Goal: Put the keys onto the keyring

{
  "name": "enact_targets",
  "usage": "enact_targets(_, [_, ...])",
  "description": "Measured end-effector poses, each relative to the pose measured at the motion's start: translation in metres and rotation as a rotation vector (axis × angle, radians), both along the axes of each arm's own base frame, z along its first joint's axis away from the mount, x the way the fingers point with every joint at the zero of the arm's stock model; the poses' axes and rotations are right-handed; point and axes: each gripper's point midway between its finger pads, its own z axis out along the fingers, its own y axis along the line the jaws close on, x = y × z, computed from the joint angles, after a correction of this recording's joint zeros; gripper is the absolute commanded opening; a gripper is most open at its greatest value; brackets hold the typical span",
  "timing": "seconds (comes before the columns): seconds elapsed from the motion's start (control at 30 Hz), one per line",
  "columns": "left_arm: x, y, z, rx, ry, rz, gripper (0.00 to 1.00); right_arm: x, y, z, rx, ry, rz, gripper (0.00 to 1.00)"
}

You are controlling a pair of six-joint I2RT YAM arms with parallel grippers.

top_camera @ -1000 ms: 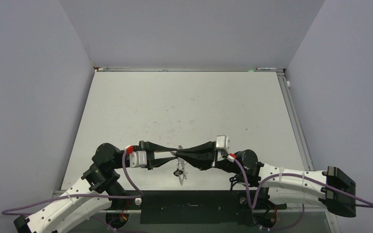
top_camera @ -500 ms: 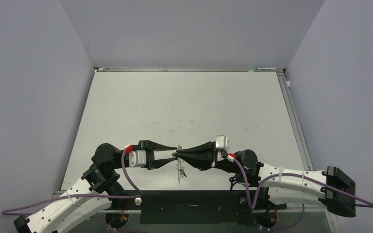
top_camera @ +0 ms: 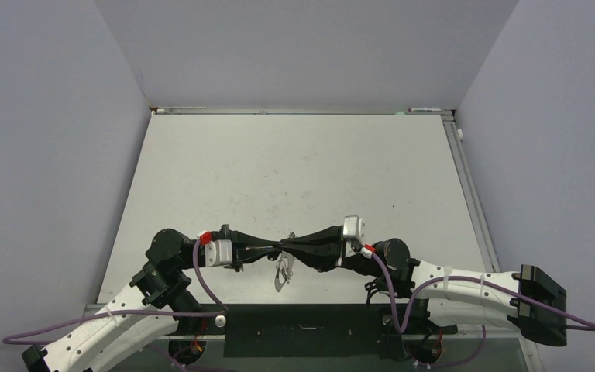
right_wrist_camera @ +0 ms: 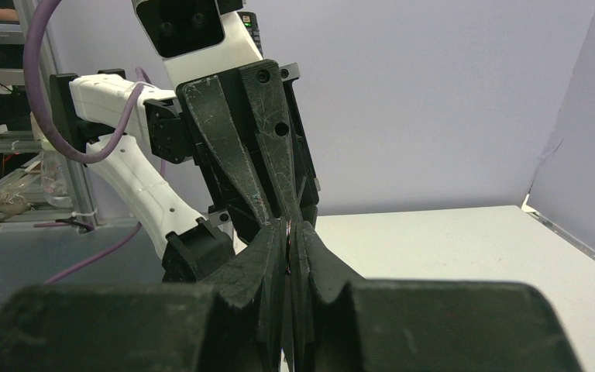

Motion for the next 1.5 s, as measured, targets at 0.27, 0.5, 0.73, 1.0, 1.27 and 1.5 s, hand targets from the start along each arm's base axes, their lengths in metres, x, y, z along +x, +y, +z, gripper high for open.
enact_targets(0.27, [0.001, 0.000, -0.002, 0.008, 0.005, 0.003, 0.00, 0.001, 0.000, -0.003, -0.016, 0.007, -0.005, 0.14])
enact_targets(0.5, [0.014, -0.003, -0.022, 0.075, 0.052, 0.052, 0.00, 0.008, -0.006, 0.008, -0.100, 0.017, -0.057, 0.40])
enact_targets(0.73, [0.027, -0.006, -0.046, 0.154, 0.107, 0.098, 0.00, 0.023, -0.018, 0.060, -0.232, -0.065, -0.171, 0.44])
enact_targets(1.0, [0.032, -0.006, -0.047, 0.171, 0.109, 0.116, 0.00, 0.031, -0.027, 0.040, -0.550, -0.155, -0.197, 0.38])
enact_targets(1.27, [0.034, -0.008, -0.053, 0.189, 0.120, 0.118, 0.00, 0.029, -0.025, -0.047, -0.860, -0.199, -0.101, 0.32])
enact_targets(1.5, [0.034, -0.008, -0.057, 0.202, 0.130, 0.119, 0.00, 0.028, -0.025, -0.059, -0.899, -0.248, -0.076, 0.30])
